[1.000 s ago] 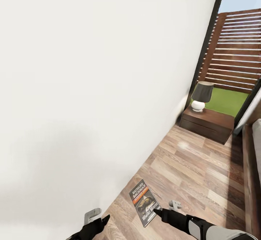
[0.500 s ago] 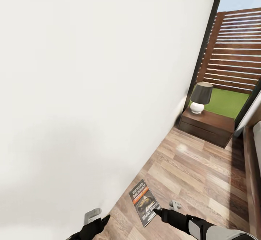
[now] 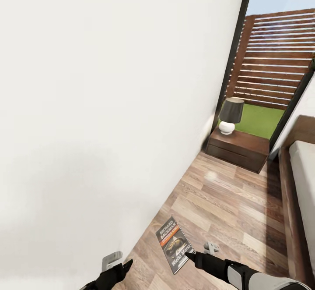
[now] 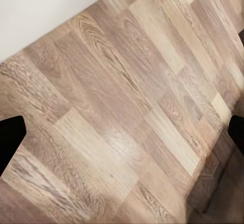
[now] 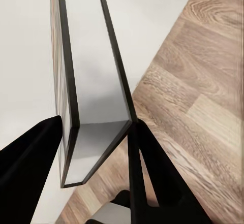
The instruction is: In the bedroom, move the book from the bed onto either nightstand, and place the two sandals side by side next to the bed.
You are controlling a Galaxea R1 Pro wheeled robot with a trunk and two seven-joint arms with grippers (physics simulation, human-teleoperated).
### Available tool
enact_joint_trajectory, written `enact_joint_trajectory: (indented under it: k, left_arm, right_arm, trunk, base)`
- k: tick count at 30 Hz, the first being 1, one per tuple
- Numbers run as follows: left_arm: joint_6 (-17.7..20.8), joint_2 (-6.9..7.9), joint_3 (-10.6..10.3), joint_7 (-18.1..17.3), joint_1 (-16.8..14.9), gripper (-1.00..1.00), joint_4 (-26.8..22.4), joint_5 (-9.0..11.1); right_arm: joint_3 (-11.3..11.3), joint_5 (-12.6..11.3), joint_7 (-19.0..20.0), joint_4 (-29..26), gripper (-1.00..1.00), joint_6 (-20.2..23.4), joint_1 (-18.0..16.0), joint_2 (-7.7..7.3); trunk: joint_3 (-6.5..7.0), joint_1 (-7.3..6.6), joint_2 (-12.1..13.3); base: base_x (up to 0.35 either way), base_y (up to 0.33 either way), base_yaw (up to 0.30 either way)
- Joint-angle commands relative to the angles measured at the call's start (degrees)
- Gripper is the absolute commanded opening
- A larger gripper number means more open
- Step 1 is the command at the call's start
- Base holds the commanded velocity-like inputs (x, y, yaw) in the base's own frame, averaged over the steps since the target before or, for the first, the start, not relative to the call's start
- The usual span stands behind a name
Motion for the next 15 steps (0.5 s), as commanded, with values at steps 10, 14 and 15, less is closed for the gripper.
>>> enact_joint_trajectory:
  k: [10,14,15]
  left_arm:
    - [-0.2,0.0,0.4,-0.1,0.0,1.0,0.0,-0.5]
    - [-0.2,0.0,0.4,-0.1,0.0,1.0,0.0,-0.5]
    - [-0.2,0.0,0.4,-0.1,0.0,1.0,0.0,-0.5]
  right_arm:
    - [0.4,-0.6,0.3,0.2,-1.0,0.1,-0.1,0.02]
    - [0.4,-0.6,0.3,0.2,-1.0,0.1,-0.1,0.02]
    - [0.4,-0.6,0.3,0.2,-1.0,0.0,-0.1,0.02]
  trunk:
    - [-0.29,0.01,-0.1]
    - [-0.38,0.01,-0.1]
    - [-0.4,0.01,-0.1]
  base:
    - [0.0,0.0,-0.239]
    - [0.0,0.0,-0.236]
    - [0.0,0.0,-0.23]
